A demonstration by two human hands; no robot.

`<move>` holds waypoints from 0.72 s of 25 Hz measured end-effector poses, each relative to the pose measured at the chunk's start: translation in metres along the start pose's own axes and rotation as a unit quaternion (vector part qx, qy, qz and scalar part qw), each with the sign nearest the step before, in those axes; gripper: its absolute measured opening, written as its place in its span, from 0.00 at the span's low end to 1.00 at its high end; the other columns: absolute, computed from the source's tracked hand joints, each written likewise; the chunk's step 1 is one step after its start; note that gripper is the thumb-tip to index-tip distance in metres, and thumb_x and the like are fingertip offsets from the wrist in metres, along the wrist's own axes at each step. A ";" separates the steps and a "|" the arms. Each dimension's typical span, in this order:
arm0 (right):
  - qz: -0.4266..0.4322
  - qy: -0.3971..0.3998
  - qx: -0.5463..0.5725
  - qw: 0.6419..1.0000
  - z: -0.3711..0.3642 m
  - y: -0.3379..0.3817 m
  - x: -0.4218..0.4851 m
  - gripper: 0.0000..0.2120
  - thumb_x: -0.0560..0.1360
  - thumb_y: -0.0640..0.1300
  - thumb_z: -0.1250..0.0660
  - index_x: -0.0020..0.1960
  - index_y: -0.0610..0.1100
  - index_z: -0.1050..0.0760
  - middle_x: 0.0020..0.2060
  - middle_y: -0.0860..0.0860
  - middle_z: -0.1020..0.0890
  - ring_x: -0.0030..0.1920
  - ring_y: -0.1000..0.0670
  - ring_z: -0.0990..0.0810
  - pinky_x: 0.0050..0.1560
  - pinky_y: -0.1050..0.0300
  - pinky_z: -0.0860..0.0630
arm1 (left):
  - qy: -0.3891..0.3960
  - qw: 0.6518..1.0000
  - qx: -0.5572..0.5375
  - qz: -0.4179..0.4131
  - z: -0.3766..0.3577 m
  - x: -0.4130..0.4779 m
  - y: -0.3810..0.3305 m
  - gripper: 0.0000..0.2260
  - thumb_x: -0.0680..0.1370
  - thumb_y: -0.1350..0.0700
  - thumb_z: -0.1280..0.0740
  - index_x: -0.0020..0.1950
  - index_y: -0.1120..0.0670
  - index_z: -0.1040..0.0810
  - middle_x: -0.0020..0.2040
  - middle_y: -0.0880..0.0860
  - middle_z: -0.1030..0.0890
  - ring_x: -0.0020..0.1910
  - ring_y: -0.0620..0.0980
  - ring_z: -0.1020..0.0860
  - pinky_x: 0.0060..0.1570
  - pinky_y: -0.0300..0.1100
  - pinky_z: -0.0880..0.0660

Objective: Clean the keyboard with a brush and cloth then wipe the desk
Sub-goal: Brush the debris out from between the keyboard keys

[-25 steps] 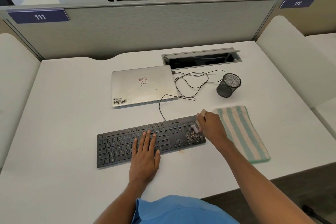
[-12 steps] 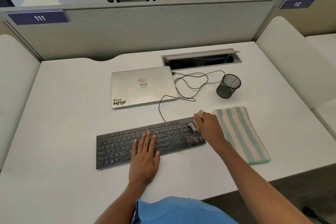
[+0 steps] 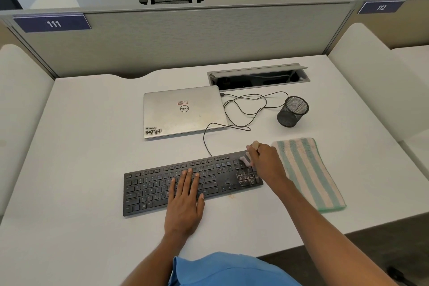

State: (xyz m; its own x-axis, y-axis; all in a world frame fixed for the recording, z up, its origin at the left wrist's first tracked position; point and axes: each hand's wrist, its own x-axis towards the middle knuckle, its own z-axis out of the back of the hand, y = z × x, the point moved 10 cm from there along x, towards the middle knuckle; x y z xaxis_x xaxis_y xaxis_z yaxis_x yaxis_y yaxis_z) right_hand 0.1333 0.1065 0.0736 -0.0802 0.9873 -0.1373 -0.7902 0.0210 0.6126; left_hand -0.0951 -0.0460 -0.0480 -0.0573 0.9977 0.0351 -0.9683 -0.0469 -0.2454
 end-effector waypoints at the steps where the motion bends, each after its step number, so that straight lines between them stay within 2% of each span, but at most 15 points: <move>1: -0.004 0.006 0.016 1.000 -0.002 -0.001 -0.002 0.21 0.84 0.47 0.40 0.36 0.36 0.26 0.27 0.52 0.22 0.26 0.62 0.23 0.27 0.69 0.31 | 0.000 1.000 -0.002 0.000 0.000 0.000 0.000 0.29 0.86 0.45 0.47 0.86 0.52 0.43 0.87 0.52 0.47 0.86 0.51 0.52 0.82 0.61 0.49; 2: -0.004 0.015 0.021 1.000 -0.006 -0.003 -0.005 0.21 0.84 0.46 0.40 0.36 0.37 0.27 0.27 0.52 0.22 0.26 0.63 0.23 0.27 0.69 0.31 | 0.000 1.000 -0.004 0.000 0.000 0.000 0.000 0.29 0.86 0.45 0.47 0.86 0.52 0.43 0.87 0.52 0.47 0.86 0.51 0.52 0.82 0.61 0.49; 3: -0.008 0.024 0.013 1.000 -0.009 -0.008 -0.007 0.21 0.84 0.47 0.40 0.36 0.38 0.27 0.27 0.51 0.22 0.27 0.60 0.22 0.29 0.65 0.28 | 0.000 1.000 -0.004 -0.002 -0.001 0.000 0.000 0.29 0.86 0.45 0.47 0.86 0.52 0.43 0.87 0.52 0.47 0.86 0.51 0.52 0.82 0.61 0.49; 5: -0.009 0.042 -0.022 0.999 -0.015 -0.017 -0.007 0.21 0.84 0.50 0.41 0.36 0.40 0.27 0.30 0.48 0.19 0.31 0.51 0.19 0.36 0.50 0.21 | -0.001 1.000 -0.005 -0.002 -0.001 0.000 0.000 0.29 0.86 0.45 0.47 0.86 0.52 0.43 0.87 0.52 0.47 0.86 0.51 0.51 0.82 0.61 0.48; 6: -0.009 0.048 -0.039 0.998 -0.016 -0.018 -0.005 0.21 0.84 0.50 0.41 0.37 0.40 0.26 0.30 0.47 0.19 0.32 0.47 0.19 0.38 0.47 0.20 | -0.002 1.000 -0.006 -0.002 -0.001 0.001 0.000 0.29 0.86 0.45 0.47 0.86 0.52 0.43 0.87 0.53 0.47 0.86 0.51 0.51 0.82 0.61 0.48; 9: 0.007 0.027 -0.019 0.999 -0.012 -0.001 -0.001 0.22 0.84 0.51 0.42 0.36 0.40 0.24 0.29 0.48 0.19 0.31 0.48 0.19 0.37 0.48 0.20 | -0.003 1.000 -0.008 -0.002 -0.001 0.000 0.000 0.29 0.86 0.45 0.47 0.86 0.52 0.42 0.87 0.53 0.46 0.86 0.51 0.51 0.82 0.62 0.47; 13: 0.023 0.026 0.013 0.999 -0.024 0.010 -0.009 0.20 0.84 0.49 0.42 0.37 0.41 0.26 0.29 0.52 0.20 0.30 0.58 0.21 0.34 0.58 0.24 | -0.001 1.000 -0.010 -0.002 -0.001 0.000 0.000 0.29 0.86 0.45 0.47 0.86 0.52 0.43 0.87 0.52 0.47 0.86 0.51 0.51 0.82 0.62 0.47; 15: 0.012 0.044 -0.016 0.999 -0.032 0.000 -0.012 0.20 0.84 0.50 0.42 0.38 0.41 0.26 0.30 0.51 0.20 0.30 0.56 0.21 0.34 0.57 0.25 | 0.000 1.000 -0.009 -0.001 -0.001 0.000 0.000 0.29 0.86 0.45 0.47 0.86 0.52 0.44 0.87 0.52 0.47 0.86 0.51 0.52 0.82 0.61 0.48; 18: 0.008 0.055 -0.054 0.997 -0.028 0.000 -0.008 0.20 0.84 0.49 0.41 0.39 0.39 0.24 0.31 0.47 0.19 0.33 0.48 0.19 0.36 0.52 0.24 | -0.001 1.000 -0.005 0.000 -0.001 0.000 0.001 0.29 0.86 0.45 0.47 0.87 0.52 0.45 0.87 0.52 0.48 0.86 0.51 0.52 0.82 0.61 0.48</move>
State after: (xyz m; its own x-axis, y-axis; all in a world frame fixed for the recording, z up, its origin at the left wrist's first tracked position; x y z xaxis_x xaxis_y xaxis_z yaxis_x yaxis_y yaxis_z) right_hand 0.1171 0.0941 0.0524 -0.1559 0.9637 -0.2167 -0.8483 -0.0182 0.5292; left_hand -0.0954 -0.0464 -0.0491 -0.0579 0.9976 0.0374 -0.9658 -0.0464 -0.2550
